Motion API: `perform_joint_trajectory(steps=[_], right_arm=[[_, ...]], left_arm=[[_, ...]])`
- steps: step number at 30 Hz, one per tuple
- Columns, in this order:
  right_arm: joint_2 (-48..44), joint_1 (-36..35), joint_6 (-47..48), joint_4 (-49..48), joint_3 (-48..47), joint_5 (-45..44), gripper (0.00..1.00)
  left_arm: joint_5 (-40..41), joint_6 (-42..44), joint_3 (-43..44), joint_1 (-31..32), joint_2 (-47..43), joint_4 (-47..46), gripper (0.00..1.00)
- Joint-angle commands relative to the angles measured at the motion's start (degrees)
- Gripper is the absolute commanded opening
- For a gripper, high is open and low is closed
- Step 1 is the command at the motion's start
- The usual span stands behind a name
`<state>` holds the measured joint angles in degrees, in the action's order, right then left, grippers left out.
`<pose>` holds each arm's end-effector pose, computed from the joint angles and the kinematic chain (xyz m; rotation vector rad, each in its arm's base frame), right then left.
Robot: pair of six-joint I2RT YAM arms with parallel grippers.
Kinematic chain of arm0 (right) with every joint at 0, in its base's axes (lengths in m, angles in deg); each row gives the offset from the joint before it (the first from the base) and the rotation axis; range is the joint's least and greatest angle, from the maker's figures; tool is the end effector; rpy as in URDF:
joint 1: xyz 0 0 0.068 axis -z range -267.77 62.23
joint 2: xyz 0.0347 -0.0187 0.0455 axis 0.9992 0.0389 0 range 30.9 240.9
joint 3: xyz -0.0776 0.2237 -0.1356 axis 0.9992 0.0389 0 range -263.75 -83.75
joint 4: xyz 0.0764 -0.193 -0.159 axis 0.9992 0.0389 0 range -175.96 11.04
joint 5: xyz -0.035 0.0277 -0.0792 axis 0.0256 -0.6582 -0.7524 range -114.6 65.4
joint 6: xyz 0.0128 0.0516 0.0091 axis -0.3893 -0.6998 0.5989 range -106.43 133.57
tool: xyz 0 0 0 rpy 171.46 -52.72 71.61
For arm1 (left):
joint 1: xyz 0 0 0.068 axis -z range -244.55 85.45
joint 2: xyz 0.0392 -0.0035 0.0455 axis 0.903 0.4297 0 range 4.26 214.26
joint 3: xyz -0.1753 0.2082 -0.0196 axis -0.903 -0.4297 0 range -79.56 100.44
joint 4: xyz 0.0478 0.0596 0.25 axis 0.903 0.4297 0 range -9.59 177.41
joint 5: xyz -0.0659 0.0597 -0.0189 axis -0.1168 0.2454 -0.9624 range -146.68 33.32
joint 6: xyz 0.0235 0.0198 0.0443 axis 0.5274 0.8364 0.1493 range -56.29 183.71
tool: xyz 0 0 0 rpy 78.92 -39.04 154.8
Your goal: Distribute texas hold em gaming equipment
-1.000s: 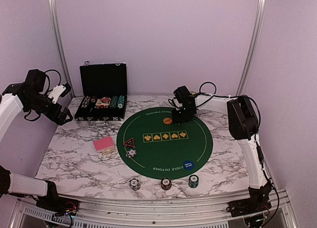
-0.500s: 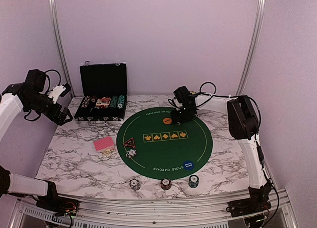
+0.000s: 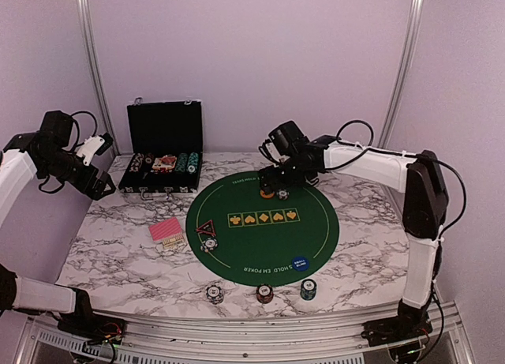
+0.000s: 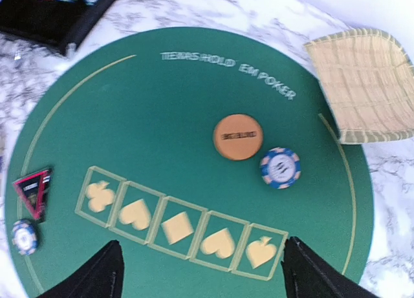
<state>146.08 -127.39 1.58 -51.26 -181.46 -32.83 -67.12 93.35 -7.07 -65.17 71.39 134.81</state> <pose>0.3507 0.2837 0.2499 -0.5326 2.4218 0.2091 0.2272 -0.0040 0.3571 0.6826 2.3092 0.0223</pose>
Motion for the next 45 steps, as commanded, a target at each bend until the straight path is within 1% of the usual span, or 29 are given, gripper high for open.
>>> perform_joint_trajectory(steps=[1,6,10,13,19,22,29,36,45], right_arm=[[-5.7,-8.9,-0.4,2.0,5.3,-0.1,0.88],[-8.1,-17.5,-2.7,3.8,9.2,2.6,0.94],[-7.1,-23.8,-4.3,4.6,9.4,3.4,0.98],[-6.3,-26.9,-5.0,3.1,9.6,5.8,0.99],[-2.0,-32.3,-3.9,2.9,5.7,9.5,0.99],[1.1,-34.4,-2.9,4.2,2.4,9.5,0.99],[5.8,-36.2,-2.2,5.6,-1.0,8.5,0.99],[6.8,-36.2,-1.9,6.1,-1.4,4.4,0.99],[8.1,-36.2,-1.9,6.2,-0.7,5.1,0.98]], left_arm=[[0.2,0.9,1.1,0.1,-1.4,2.2,0.99],[0.3,1.2,0.7,0.2,-1.5,2.6,0.99],[0.2,1.1,0.6,0.2,-1.5,2.7,0.99],[-0.1,1.1,0.8,0.2,-1.3,2.9,0.99],[-0.1,1.2,0.8,0.2,-1.6,3.3,0.99],[-0.2,1.2,0.8,0.2,-1.7,3.4,0.99],[-0.3,1.3,0.6,0.2,-1.9,3.6,0.99],[-0.5,1.4,0.7,0.2,-1.7,3.6,0.99],[-0.3,1.4,0.8,0.2,-1.8,3.6,0.99]])
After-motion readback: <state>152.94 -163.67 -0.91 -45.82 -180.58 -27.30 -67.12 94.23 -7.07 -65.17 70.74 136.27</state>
